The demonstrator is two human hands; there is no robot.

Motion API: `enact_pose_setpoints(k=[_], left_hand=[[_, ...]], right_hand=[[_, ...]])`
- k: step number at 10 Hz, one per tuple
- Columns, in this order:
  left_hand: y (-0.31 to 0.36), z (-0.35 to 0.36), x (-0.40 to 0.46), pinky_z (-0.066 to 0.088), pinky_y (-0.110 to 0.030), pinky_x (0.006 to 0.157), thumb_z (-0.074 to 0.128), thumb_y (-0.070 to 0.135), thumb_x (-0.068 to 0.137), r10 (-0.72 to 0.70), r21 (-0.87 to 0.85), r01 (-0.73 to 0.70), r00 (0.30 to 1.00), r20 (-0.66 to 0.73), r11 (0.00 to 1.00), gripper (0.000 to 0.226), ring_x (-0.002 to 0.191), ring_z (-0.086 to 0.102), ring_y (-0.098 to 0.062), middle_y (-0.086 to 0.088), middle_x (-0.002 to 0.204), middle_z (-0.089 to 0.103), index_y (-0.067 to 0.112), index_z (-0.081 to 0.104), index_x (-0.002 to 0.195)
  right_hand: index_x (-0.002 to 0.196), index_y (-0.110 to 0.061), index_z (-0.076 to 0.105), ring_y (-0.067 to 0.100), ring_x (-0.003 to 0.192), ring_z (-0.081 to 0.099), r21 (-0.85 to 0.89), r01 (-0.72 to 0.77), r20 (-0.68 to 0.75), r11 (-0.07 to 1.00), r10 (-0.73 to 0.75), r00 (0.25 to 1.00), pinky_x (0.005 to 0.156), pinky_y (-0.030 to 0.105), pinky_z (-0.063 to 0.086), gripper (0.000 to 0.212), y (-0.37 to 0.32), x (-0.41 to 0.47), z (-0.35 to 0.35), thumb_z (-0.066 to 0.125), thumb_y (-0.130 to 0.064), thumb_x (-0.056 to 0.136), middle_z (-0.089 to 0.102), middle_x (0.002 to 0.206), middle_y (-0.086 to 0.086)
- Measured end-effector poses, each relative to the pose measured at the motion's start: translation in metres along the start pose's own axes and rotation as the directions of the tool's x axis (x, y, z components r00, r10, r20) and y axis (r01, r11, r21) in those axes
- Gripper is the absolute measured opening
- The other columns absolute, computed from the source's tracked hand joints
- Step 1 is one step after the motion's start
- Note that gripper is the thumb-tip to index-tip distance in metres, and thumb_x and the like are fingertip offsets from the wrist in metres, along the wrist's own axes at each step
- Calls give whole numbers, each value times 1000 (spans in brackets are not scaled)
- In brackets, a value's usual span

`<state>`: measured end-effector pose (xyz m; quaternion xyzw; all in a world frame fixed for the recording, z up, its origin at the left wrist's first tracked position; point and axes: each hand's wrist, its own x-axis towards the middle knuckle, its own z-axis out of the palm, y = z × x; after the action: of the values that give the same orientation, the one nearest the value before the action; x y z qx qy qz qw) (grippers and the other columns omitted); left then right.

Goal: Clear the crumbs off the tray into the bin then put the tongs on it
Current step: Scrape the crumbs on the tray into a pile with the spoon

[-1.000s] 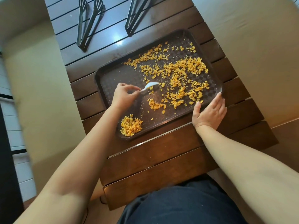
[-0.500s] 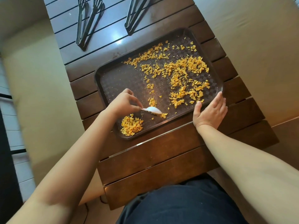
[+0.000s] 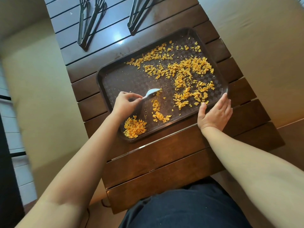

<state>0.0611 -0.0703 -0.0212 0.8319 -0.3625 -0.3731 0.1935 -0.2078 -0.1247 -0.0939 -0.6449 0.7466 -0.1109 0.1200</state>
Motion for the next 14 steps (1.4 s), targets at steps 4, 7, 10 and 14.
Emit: enact_pose_setpoints(k=[4,7,10,14], left_hand=[[10,6,5,39,-19,79,63,28,87,-2,-24,1,998,-61,1000,19,103,40,-10,-4,117,46,21,70,104],[0,-1,-10,38,-18,70,69,27,82,96,234,-156,963,251,960,10,96,42,-11,2,107,42,25,73,91],[23,23,-10,35,-21,76,68,27,83,240,179,-262,961,135,948,15,91,39,-11,2,96,39,22,74,97],[-11,-17,-21,47,-32,87,73,26,77,205,353,-308,932,301,884,11,102,44,-13,1,107,43,26,75,89]], right_hand=[[147,-2,15,31,139,22,2,2,-1,1000,-2,1000,113,45,16,80,-1,0,0,32,-50,86,29,148,20],[147,-2,14,31,139,22,-7,2,5,1000,-2,1000,113,45,16,80,0,0,1,31,-50,86,29,149,19],[146,-1,15,32,138,23,-4,7,-2,1000,-7,1000,113,45,16,80,0,1,0,32,-50,86,30,148,21],[147,-2,13,32,139,22,-7,3,2,1000,-3,1000,113,44,15,80,-1,0,-1,31,-50,86,28,149,20]])
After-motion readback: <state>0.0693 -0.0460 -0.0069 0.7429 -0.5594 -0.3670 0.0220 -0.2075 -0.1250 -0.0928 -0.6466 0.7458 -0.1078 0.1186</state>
